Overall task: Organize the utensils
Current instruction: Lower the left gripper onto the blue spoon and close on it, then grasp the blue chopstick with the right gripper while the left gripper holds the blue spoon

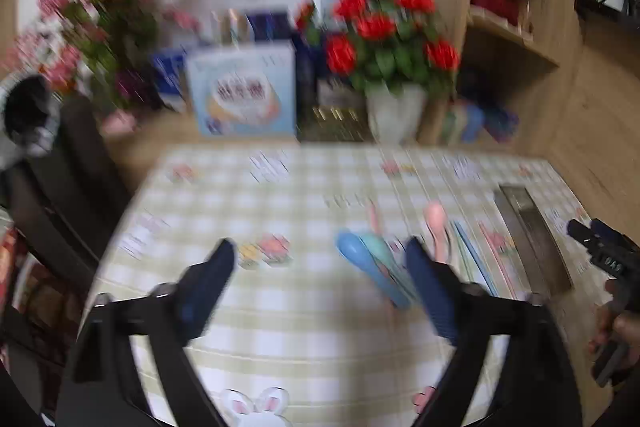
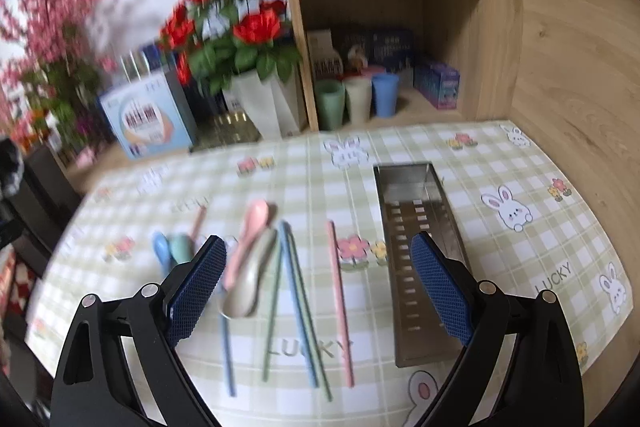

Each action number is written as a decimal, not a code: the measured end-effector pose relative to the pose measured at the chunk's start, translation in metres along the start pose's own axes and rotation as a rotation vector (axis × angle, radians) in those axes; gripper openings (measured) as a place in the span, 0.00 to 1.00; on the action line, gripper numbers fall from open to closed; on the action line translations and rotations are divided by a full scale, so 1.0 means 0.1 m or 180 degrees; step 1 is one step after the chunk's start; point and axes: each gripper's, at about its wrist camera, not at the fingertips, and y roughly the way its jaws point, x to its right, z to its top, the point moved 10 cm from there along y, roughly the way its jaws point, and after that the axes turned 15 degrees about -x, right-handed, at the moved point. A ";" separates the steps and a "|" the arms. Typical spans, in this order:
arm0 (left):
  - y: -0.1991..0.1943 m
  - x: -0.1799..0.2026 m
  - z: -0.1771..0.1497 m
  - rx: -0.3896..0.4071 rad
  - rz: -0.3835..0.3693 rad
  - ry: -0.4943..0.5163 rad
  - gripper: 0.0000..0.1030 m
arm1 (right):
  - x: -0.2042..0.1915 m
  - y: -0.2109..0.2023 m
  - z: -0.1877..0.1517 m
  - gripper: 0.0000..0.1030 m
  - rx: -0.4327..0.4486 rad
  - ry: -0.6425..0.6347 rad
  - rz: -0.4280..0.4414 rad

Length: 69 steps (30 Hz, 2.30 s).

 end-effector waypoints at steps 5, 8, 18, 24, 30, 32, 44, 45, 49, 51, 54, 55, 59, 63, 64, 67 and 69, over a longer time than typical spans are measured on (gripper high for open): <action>0.82 0.18 -0.12 -0.0629 -0.0362 -0.0143 0.37 | 0.15 0.30 -0.13 0.88 -0.0234 0.0078 0.0038; 1.18 0.25 -0.15 -0.0899 -0.0583 -0.0412 0.37 | 0.26 0.39 -0.16 0.88 -0.0290 0.0114 0.0018; 1.87 0.44 -0.14 -0.1433 -0.0916 -0.1098 0.37 | 0.45 0.62 -0.11 0.88 -0.0407 0.0231 0.0128; 2.03 0.43 -0.20 -0.1558 -0.0840 -0.1175 0.37 | 0.49 0.69 -0.07 0.88 -0.0428 0.0281 0.0185; 2.14 0.36 -0.25 -0.1612 -0.0774 -0.1237 0.27 | 0.51 0.73 -0.08 0.88 -0.0459 0.0316 0.0226; 2.15 0.35 -0.25 -0.1587 -0.0745 -0.1212 0.26 | 0.51 0.74 -0.08 0.88 -0.0457 0.0319 0.0235; 1.98 0.42 -0.37 -0.1522 -0.0286 -0.0460 0.06 | 0.46 0.75 -0.12 0.87 -0.0504 0.0245 0.0317; 1.96 0.42 -0.42 -0.1525 -0.0253 -0.0376 0.06 | 0.44 0.75 -0.13 0.87 -0.0519 0.0222 0.0332; 1.91 0.40 -0.53 -0.1495 -0.0200 -0.0200 0.06 | 0.34 0.84 -0.21 0.61 -0.0690 0.0070 0.0351; 1.89 0.37 -0.56 -0.1502 -0.0248 -0.0265 0.06 | 0.29 0.88 -0.25 0.54 -0.0745 0.0004 0.0392; 1.88 0.35 -0.59 -0.1507 -0.0280 -0.0292 0.06 | 0.14 0.97 -0.32 0.35 -0.0889 -0.0168 0.0475; 1.88 0.35 -0.59 -0.1507 -0.0273 -0.0275 0.06 | 0.10 0.99 -0.34 0.30 -0.0924 -0.0206 0.0513; 1.85 0.36 -0.62 -0.1495 -0.0238 -0.0251 0.07 | -0.19 1.12 -0.36 0.21 -0.1030 -0.0525 0.0651; 1.90 0.38 -0.68 -0.1532 -0.0240 -0.0195 0.10 | -0.39 1.35 -0.34 0.18 -0.1140 -0.0731 0.0621; 1.89 0.38 -0.68 -0.1501 -0.0243 -0.0192 0.10 | -0.41 1.42 -0.34 0.18 -0.1176 -0.0747 0.0589; 1.89 0.37 -0.68 -0.1468 -0.0289 -0.0240 0.10 | -0.44 1.57 -0.41 0.14 -0.1318 -0.0768 0.0451; 1.89 0.37 -0.68 -0.1453 -0.0315 -0.0263 0.10 | -0.44 1.62 -0.48 0.11 -0.1389 -0.0746 0.0448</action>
